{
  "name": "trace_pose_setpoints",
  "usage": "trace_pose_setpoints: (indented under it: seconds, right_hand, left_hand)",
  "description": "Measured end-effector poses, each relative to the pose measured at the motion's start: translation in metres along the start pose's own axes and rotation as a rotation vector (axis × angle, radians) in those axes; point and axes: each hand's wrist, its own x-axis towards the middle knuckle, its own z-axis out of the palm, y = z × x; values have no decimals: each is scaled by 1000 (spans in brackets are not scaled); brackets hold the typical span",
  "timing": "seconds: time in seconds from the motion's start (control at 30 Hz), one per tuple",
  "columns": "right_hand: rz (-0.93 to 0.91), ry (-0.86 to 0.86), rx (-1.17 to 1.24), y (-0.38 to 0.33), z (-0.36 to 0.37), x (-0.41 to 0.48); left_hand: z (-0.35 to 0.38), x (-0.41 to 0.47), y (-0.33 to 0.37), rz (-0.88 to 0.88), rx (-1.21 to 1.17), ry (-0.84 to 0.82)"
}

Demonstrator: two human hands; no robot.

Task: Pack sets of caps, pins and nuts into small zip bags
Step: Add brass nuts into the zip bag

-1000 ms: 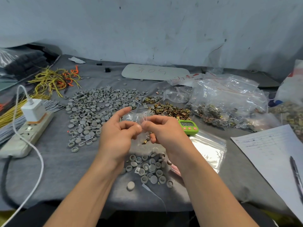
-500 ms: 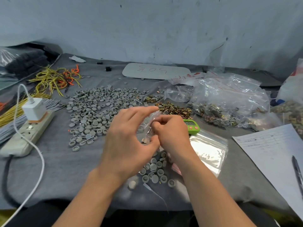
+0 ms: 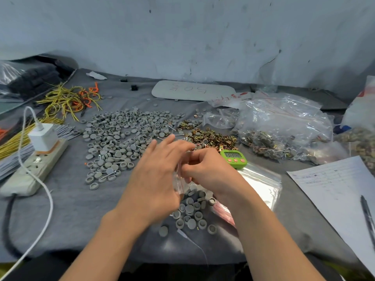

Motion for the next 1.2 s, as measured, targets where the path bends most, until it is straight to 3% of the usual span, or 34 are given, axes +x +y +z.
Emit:
trace_pose_setpoints:
  seconds: [0.27,0.4,0.73,0.8,0.97,1.2]
  right_hand:
    - [-13,180,-148,6,7,3]
    - [-115,386,-183,10,13,3]
    - [-83,-63,524,10,17,1]
    - [-89,-53,502,11,17,1]
    - [-115,126,192,13,25,5]
    - [-71,-28,25,8,18,5]
  left_hand:
    - [3,2,1,-41,32,138]
    - [5,1,1,-77,128,198]
    - [10,4,11,39,115,179]
    - [9,4,12,53,126,168]
    - [8,2,9,35,119,155]
    - [9,1,6,13,129,103]
